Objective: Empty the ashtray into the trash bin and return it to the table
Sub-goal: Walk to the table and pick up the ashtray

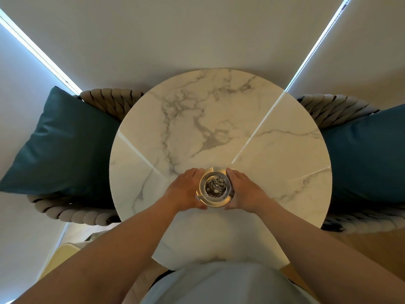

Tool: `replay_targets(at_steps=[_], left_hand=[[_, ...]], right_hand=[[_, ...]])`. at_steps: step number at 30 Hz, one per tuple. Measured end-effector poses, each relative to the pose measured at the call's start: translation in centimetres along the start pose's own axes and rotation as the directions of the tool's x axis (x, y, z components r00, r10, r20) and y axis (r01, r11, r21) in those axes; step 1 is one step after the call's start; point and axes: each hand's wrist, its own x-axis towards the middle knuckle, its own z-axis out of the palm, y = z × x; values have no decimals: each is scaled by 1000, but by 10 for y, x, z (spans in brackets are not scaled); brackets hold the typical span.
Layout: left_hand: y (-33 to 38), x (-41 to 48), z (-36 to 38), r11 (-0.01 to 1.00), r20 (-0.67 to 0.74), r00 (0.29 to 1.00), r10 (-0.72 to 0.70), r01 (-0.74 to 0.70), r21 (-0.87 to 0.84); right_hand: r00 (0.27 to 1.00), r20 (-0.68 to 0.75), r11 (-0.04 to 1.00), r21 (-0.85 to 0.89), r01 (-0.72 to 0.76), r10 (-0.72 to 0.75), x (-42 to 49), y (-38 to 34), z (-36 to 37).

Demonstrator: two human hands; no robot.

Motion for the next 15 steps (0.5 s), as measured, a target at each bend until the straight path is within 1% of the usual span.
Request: replay_targets(at_steps=[6, 15], left_hand=[[8, -26, 7, 1000, -21, 1000, 12, -12, -4], [14, -50, 28, 1000, -30, 999, 11, -12, -23]], right_hand=[[999, -13, 999, 26, 29, -29, -26, -6, 9], [1000, -9, 999, 34, 25, -25, -48, -5, 27]])
